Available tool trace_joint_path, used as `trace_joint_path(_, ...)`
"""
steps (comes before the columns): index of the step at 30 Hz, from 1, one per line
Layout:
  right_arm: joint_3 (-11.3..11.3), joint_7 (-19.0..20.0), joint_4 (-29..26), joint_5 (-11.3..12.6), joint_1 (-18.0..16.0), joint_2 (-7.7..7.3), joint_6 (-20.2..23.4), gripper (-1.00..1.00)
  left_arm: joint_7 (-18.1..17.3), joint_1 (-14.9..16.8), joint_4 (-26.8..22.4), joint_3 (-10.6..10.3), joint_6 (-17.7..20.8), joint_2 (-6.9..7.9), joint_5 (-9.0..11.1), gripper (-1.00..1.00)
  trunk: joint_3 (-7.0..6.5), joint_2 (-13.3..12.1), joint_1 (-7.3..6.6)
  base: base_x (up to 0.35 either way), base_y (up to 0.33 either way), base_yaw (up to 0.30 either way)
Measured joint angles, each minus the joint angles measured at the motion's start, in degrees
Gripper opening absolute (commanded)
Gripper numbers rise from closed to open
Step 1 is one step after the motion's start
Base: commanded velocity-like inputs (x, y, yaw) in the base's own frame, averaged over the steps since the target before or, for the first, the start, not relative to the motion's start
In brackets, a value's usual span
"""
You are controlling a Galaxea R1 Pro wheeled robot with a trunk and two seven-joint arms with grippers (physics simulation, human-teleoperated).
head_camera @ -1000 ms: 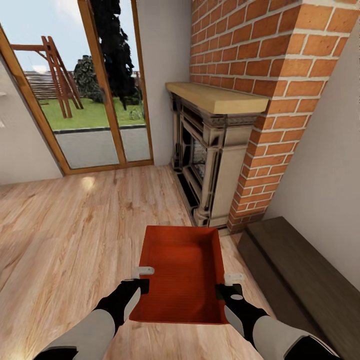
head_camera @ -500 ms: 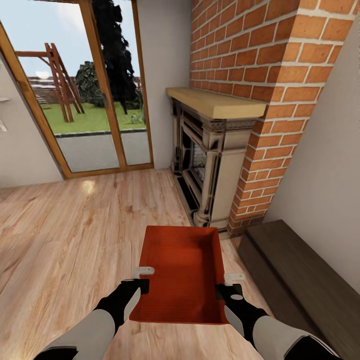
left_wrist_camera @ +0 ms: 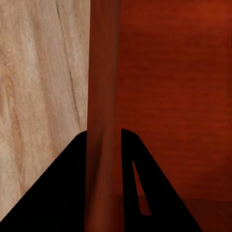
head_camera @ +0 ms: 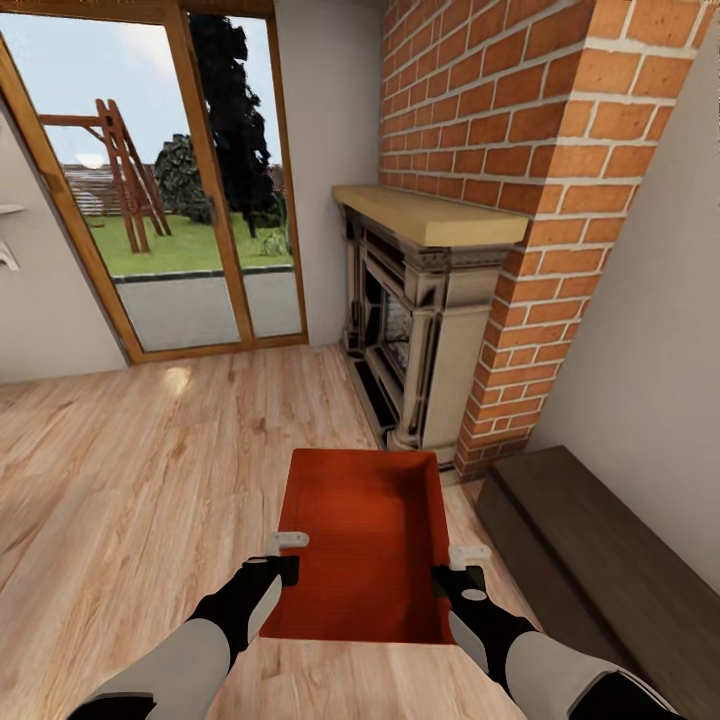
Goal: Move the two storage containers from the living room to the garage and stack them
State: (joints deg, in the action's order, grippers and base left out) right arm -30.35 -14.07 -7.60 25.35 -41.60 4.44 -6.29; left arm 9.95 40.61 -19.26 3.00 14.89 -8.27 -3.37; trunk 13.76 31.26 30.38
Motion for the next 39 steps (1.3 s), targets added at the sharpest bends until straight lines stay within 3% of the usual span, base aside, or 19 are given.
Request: trace_joint_path(39, 0.2, 0.3, 0.5, 0.0, 0.0, 0.01, -0.1, -1.0, 0.0, 0.0, 0.4, 0.3, 0.0, -0.12, -0.4, -1.0, -3.52, 0.0, 0.0, 0.0, 0.0, 0.0)
